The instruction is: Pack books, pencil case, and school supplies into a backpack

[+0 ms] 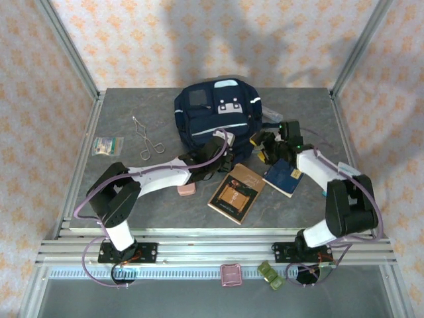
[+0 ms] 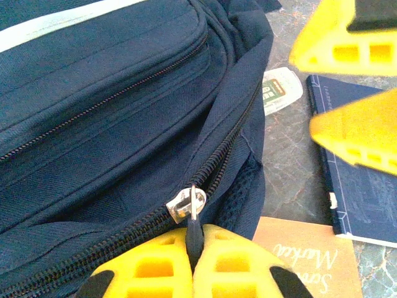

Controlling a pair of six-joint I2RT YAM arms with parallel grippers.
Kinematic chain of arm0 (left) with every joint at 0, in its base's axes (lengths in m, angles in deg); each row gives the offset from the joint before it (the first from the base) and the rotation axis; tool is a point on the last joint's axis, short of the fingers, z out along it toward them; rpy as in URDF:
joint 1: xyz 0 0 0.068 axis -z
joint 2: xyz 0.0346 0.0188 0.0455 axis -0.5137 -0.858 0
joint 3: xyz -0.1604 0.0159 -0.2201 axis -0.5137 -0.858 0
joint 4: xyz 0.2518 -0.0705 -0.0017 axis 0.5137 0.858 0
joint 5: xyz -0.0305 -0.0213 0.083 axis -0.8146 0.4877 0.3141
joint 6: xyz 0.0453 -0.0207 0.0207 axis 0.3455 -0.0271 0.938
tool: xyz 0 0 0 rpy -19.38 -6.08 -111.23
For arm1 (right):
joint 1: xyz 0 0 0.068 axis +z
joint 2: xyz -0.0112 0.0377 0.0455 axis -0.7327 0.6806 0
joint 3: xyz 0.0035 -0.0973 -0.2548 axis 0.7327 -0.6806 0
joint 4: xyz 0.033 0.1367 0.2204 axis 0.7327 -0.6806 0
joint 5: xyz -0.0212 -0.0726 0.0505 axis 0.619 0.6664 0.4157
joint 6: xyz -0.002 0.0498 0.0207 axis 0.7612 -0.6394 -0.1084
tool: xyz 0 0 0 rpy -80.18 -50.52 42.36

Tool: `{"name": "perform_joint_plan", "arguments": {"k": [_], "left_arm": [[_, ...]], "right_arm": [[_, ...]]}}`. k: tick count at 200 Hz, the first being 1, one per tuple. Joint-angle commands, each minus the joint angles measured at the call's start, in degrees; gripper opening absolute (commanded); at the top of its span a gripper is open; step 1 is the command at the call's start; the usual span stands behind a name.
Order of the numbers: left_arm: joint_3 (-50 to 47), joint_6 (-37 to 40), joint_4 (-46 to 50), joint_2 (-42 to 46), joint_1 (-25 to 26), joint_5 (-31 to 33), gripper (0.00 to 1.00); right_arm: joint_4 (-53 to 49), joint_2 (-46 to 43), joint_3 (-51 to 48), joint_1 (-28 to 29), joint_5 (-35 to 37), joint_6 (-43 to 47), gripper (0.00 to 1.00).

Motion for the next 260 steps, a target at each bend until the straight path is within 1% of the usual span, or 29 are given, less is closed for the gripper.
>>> {"name": "perform_joint_plan", "arguments": {"k": [1, 29, 38, 44, 48, 49, 51, 56, 58, 59, 64, 65, 66, 67, 68, 70, 71, 73, 76, 92, 117, 141, 165, 181, 195, 208, 226, 241, 260], "left_arm": [[2.77, 0.60, -2.35, -0.67, 2.03, -1.21, 0.00], [3.44, 1.63, -0.98, -1.03, 4.08, -0.11, 0.00], [3.30, 1.88, -0.89, -0.93, 4.57, 0.51, 0.00], [3.10, 1.84, -0.96, -0.77, 4.80, 0.76, 0.00], [2.93, 1.74, -0.97, -0.68, 4.82, 0.85, 0.00], [2.96, 1.72, -0.97, -0.68, 4.82, 0.85, 0.00], [2.87, 1.54, -0.97, -0.63, 4.82, 0.86, 0.00], [2.61, 1.30, -0.97, -0.52, 4.82, 1.09, 0.00], [2.56, 1.28, -0.97, -0.43, 4.82, 1.22, 0.00], [2.46, 1.28, -0.97, -0.42, 4.82, 1.26, 0.00], [2.18, 1.18, -0.84, -0.20, 4.82, 1.69, 0.00], [2.10, 1.14, -0.82, -0.17, 4.82, 1.76, 0.00], [2.06, 1.12, -0.81, -0.11, 4.78, 1.83, 0.00], [2.04, 1.11, -0.80, -0.08, 4.76, 1.92, 0.00], [1.94, 1.06, -0.80, -0.03, 4.75, 1.96, 0.00], [1.82, 1.02, -0.73, 0.02, 4.74, 2.17, 0.00], [1.79, 0.97, -0.72, 0.07, 4.69, 2.22, 0.00], [1.58, 0.93, -0.65, 0.22, 4.66, 2.43, 0.00], [1.42, 0.86, -0.47, 0.35, 4.53, 2.63, 0.00], [-0.01, 0.16, 0.64, 1.31, 3.25, 2.61, 0.00], [-4.24, -0.24, 1.97, 4.61, -0.28, 2.06, 0.00], [-9.44, 0.79, 3.41, 8.58, -5.56, 3.14, 0.00], [-14.08, 2.13, 3.42, 12.31, -11.82, 3.06, 0.00], [-15.30, 3.07, 3.42, 13.04, -15.68, 2.73, 0.00], [-15.39, 3.89, 3.55, 12.86, -17.76, 2.28, 0.00], [-14.45, 4.64, 4.39, 12.07, -18.00, 2.87, 0.00], [-13.28, 4.14, 5.41, 11.97, -17.77, 1.72, 0.00], [-14.11, 3.52, 4.08, 13.67, -16.06, 0.96, 0.00], [-14.59, 2.23, 2.28, 15.48, -12.52, 0.08, 0.00]], "right_arm": [[6.73, -0.43, -0.58, 2.22, 0.72, -3.51, 0.65], [7.91, 5.20, 4.11, 4.74, 0.74, -3.88, 0.64], [7.97, 7.64, 5.92, 5.85, 1.05, -3.67, 0.61], [8.30, 8.81, 6.48, 6.39, 0.77, -3.76, 0.57], [8.70, 9.90, 7.05, 6.76, 0.34, -3.76, 0.51], [8.70, 9.90, 7.05, 6.76, 0.34, -3.76, 0.51], [8.83, 10.56, 7.32, 7.00, 0.21, -3.83, 0.46], [8.90, 11.33, 7.59, 7.22, -0.10, -3.89, 0.40], [9.02, 11.86, 7.67, 7.32, -0.28, -3.99, 0.35], [9.02, 11.86, 7.67, 7.32, -0.28, -3.99, 0.35], [9.68, 12.58, 7.53, 7.46, -0.82, -4.16, 0.22], [9.68, 12.58, 7.53, 7.46, -0.82, -4.16, 0.22], [9.85, 12.76, 7.51, 7.39, -0.91, -4.19, 0.18], [9.85, 12.76, 7.51, 7.39, -0.91, -4.19, 0.18], [9.96, 12.89, 7.39, 7.42, -0.96, -4.20, 0.13], [9.99, 12.99, 7.34, 7.40, -0.91, -4.20, 0.09], [9.99, 12.99, 7.34, 7.40, -0.91, -4.20, 0.09], [9.93, 13.10, 7.21, 7.34, -0.70, -4.20, 0.04], [9.85, 13.11, 7.11, 7.30, -0.45, -4.13, 0.00], [9.74, 12.24, 6.67, 6.55, 0.42, -3.48, 0.00], [8.96, 9.94, 6.89, 4.17, 0.59, -2.38, 0.00], [7.97, 8.00, 6.79, 1.61, 0.52, -1.36, 0.00], [7.89, 7.44, 6.54, 0.62, -0.35, -1.04, 0.00], [8.39, 7.57, 6.46, 0.63, -0.78, -1.21, 0.00], [9.09, 7.74, 6.66, 0.62, -0.93, -1.47, 0.00], [8.81, 8.36, 7.84, 0.52, -0.85, -1.19, 0.00], [7.65, 9.45, 10.52, 0.14, -0.12, -0.47, 0.00], [6.74, 11.36, 13.80, -0.07, 0.10, 0.20, 0.00], [3.61, 15.19, 19.99, -0.43, 1.08, 2.08, 0.00]]}}
